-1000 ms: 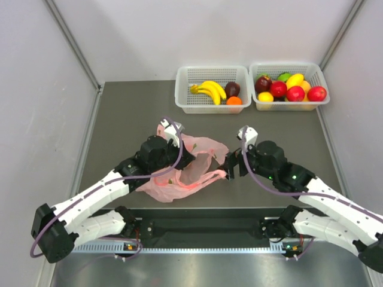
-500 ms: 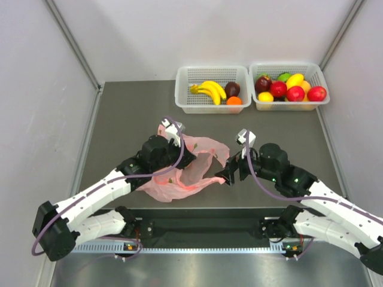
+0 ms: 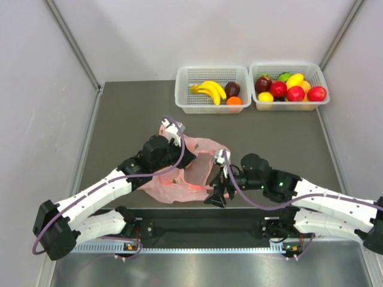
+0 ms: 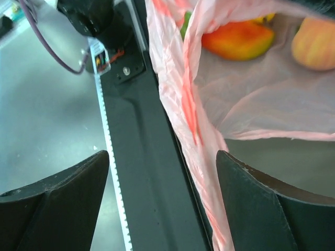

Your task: Untie the knot of the plastic bag and take out the fruit

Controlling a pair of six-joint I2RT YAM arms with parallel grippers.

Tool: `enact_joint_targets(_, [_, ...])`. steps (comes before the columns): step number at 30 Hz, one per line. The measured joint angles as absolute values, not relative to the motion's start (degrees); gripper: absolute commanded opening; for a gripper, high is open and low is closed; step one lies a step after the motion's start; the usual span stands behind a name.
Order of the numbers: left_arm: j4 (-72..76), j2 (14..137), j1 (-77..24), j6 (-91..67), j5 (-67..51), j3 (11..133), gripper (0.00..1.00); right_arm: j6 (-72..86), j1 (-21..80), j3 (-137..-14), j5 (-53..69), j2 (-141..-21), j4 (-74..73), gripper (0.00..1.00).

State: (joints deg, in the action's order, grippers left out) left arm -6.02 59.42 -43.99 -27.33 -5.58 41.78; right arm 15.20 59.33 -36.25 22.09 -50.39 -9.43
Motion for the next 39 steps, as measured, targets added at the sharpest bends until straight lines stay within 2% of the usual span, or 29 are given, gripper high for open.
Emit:
enact_joint_targets(5, [-6.0,59.3,-44.0,-27.3,-4.6,41.8,0.0,15.5,62.6,-36.2,16.4,-55.1,-10.3,0.77])
enact_joint_targets(7, [-6.0,59.2,-44.0,-27.3,-4.4,41.8,0.0,15.6,63.1,-36.2,13.3,-56.0,-11.2,0.71])
enact_joint_targets(8, [-6.0,59.1,-44.0,-27.3,-4.2,41.8,0.0,15.5,63.2,-36.2,12.1,-56.3,-11.4,0.63])
enact_joint_targets(11, [-6.1,59.1,-44.0,-27.3,-3.7,41.8,0.0,15.7,63.5,-36.3,9.8,-57.2,-11.8,0.54])
enact_joint_targets(13, [-6.0,59.1,-44.0,-27.1,-3.4,41.8,0.0,15.5,64.3,-36.3,7.9,-57.8,-12.3,0.42])
enact_joint_targets(14, [-6.1,59.1,-44.0,-27.1,-3.3,41.8,0.0,15.4,64.8,-36.3,7.2,-57.9,-12.6,0.28])
enact_joint_targets(17, [-6.1,59.1,-44.0,-26.9,-2.8,41.8,0.0,15.4,65.8,-36.3,6.2,-57.9,-13.3,0.01])
enact_joint_targets(25, [-6.0,59.3,-44.0,-26.6,-0.3,41.8,0.0,17.9,71.7,-36.3,7.5,-62.3,-9.0,0.0])
enact_joint_targets(33, [-6.6,60.8,-44.8,-27.2,-0.7,41.8,0.0,21.9,79.6,-38.5,12.5,-75.3,11.9,0.0])
enact_joint_targets(39, [-8.3,60.1,-45.0,-27.4,-0.8,41.3,0.0,23.9,80.5,-43.8,14.7,-86.0,23.6,0.0])
